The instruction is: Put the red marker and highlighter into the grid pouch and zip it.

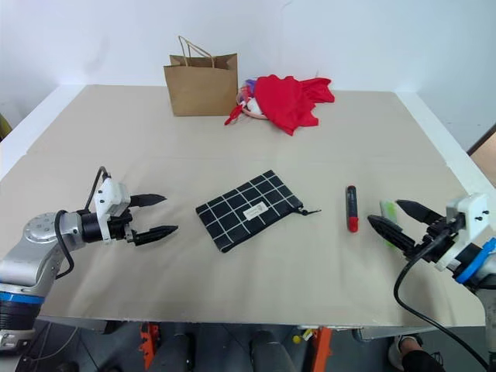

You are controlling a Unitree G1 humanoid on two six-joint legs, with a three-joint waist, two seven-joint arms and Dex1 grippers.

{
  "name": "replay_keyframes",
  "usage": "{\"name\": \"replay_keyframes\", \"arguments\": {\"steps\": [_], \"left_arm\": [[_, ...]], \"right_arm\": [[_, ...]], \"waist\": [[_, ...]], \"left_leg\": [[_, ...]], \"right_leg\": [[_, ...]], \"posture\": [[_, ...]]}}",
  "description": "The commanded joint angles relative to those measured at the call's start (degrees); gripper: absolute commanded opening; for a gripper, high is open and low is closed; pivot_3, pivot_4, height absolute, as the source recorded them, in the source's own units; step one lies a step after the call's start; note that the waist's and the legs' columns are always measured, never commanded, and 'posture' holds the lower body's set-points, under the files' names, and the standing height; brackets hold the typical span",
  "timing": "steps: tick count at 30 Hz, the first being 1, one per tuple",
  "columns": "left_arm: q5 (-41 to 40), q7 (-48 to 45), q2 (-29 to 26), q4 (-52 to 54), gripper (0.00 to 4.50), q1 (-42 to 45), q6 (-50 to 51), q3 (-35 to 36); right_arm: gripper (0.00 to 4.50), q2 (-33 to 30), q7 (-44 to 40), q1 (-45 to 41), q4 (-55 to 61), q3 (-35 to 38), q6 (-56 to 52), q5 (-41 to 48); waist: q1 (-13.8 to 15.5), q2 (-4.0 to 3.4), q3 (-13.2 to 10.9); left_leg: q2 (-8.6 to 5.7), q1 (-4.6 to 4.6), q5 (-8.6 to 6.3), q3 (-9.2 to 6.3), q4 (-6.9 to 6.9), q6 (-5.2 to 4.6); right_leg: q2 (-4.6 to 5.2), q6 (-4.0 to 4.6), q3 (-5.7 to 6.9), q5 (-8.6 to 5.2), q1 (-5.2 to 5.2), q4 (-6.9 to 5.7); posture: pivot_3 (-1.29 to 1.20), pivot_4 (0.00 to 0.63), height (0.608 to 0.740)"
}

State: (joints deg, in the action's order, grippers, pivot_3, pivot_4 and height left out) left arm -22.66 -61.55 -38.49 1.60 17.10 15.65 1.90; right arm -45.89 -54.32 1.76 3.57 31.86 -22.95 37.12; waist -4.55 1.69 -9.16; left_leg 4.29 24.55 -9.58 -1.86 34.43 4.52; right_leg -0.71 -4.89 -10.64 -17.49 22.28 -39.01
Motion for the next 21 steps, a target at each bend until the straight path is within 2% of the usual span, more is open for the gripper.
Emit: {"name": "replay_keyframes", "arguments": {"steps": [1, 4, 6, 7, 10, 15, 16, 21], "left_arm": [[0.4, -1.2, 0.9, 2.3, 4.50, 1.2, -1.7, -2.0], [1.4, -1.3, 2.6, 3.2, 4.50, 1.4, -3.2, -4.6], [2.3, -1.5, 4.6, 4.1, 4.50, 1.6, -4.0, -7.5], [2.4, -1.7, 5.3, 4.4, 4.50, 1.6, -4.2, -8.3], [3.6, -2.1, 6.4, 4.5, 4.50, 1.1, -5.3, -10.3], [5.8, -1.7, 7.8, 5.2, 4.50, 0.8, -7.8, -13.2], [6.0, -1.6, 7.9, 5.3, 4.50, 0.8, -8.2, -13.3], [6.5, -0.8, 8.0, 5.8, 4.50, 0.2, -8.8, -13.0]], "right_arm": [[4.46, 1.3, 1.7, -2.4, 5.2, -2.4, -0.8, 1.2], [4.46, 5.1, 6.3, -6.9, 8.0, -7.1, -2.8, 1.4], [4.46, 10.9, 11.5, -14.0, 7.6, -14.4, -3.6, -1.5], [3.95, 13.0, 13.4, -16.4, 7.0, -16.5, -3.6, -2.5], [2.84, 16.9, 15.8, -20.7, 2.6, -20.5, -1.9, -6.6], [0.25, 20.5, 16.7, -23.8, -8.1, -25.2, 4.6, -13.3], [0.04, 20.9, 17.2, -24.2, -10.0, -25.3, 5.8, -14.3], [0.04, 21.1, 16.0, -24.9, -15.2, -27.2, 8.9, -17.6]], "waist": [[0.0, 0.00, 0.0], [-0.1, 0.00, 0.0], [-0.2, -0.01, 0.0], [-0.6, -0.03, 0.0], [-0.4, -0.07, 0.0], [0.4, -0.07, 0.0], [0.4, -0.07, 0.0], [0.2, -0.09, -0.1]], "left_leg": [[0.00, 0.00, 0.00, -0.01, 0.00, 0.00], [0.00, 0.00, 0.00, -0.02, 0.01, 0.00], [0.00, 0.01, 0.01, -0.02, 0.02, 0.01], [0.01, -0.03, 0.02, -0.02, 0.04, 0.00], [0.00, 0.00, 0.16, -0.05, 0.03, -0.06], [-0.09, 0.12, 0.15, -0.13, 0.02, -0.06], [-0.10, 0.14, 0.14, -0.13, 0.01, -0.07], [-0.10, 0.14, 0.12, -0.17, -0.02, -0.09]], "right_leg": [[0.00, 0.00, 0.00, 0.00, 0.00, 0.00], [-0.01, 0.00, 0.00, 0.01, -0.02, 0.00], [-0.01, 0.01, 0.00, 0.05, -0.01, -0.01], [-0.02, 0.01, 0.01, 0.08, -0.03, -0.01], [-0.02, 0.00, 0.01, 0.19, 0.01, -0.03], [0.03, 0.20, 0.05, 0.25, 0.00, 0.01], [0.05, 0.23, 0.05, 0.25, 0.02, 0.00], [0.04, 0.28, 0.08, 0.26, 0.04, -0.02]], "posture": [[0.00, 0.150, 0.740], [0.00, 0.150, 0.740], [0.00, 0.150, 0.740], [0.00, 0.150, 0.740], [0.00, 0.150, 0.740], [0.00, 0.150, 0.740], [0.00, 0.150, 0.740], [0.00, 0.150, 0.740]]}}
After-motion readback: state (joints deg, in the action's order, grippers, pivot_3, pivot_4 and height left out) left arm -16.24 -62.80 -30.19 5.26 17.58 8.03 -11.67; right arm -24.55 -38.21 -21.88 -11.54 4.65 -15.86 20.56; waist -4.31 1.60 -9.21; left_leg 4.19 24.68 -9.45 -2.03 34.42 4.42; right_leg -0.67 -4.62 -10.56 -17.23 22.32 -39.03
